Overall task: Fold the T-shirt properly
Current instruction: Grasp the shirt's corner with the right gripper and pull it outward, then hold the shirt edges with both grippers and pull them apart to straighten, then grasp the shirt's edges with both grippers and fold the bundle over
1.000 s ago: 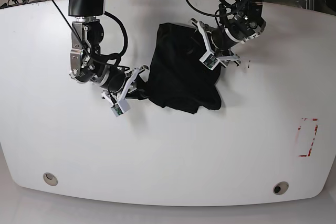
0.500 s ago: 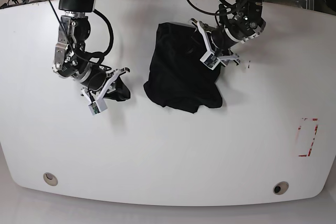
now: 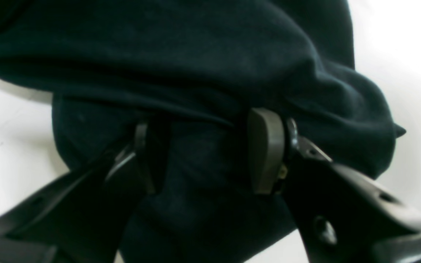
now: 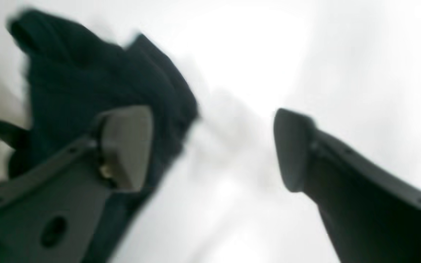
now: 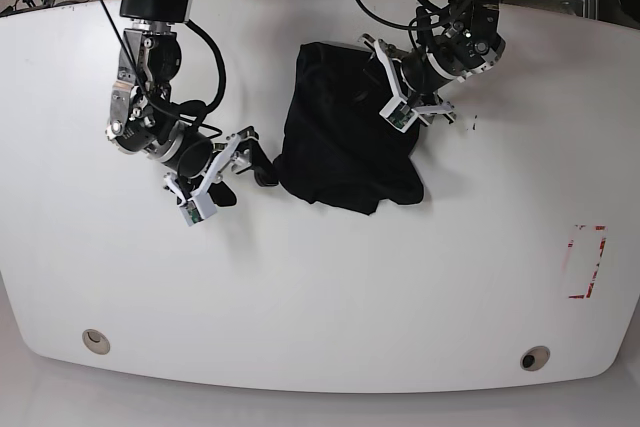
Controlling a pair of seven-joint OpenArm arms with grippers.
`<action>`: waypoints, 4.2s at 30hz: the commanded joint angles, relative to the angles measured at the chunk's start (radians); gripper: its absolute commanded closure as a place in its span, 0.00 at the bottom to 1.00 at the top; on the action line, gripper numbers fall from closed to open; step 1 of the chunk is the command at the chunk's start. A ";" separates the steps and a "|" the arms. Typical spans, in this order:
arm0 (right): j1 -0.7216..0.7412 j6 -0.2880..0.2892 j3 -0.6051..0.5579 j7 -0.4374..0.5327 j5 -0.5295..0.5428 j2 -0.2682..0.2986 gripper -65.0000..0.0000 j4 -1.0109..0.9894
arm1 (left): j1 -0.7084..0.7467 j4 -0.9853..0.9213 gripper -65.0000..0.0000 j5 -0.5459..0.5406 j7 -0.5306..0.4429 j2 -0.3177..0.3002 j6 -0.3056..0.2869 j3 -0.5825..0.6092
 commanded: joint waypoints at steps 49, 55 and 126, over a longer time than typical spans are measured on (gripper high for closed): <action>0.031 0.006 -0.059 0.051 0.025 0.021 0.93 -0.025 | 0.048 0.151 0.53 0.009 0.042 -0.001 -0.009 -0.040; 0.014 0.006 -0.059 0.041 0.025 0.021 0.93 0.015 | 0.029 0.106 0.53 0.009 0.039 0.005 -0.006 -0.047; -0.156 0.006 0.125 -0.152 0.316 0.075 0.34 0.319 | -0.067 0.053 0.53 0.009 0.044 0.051 -0.007 -0.025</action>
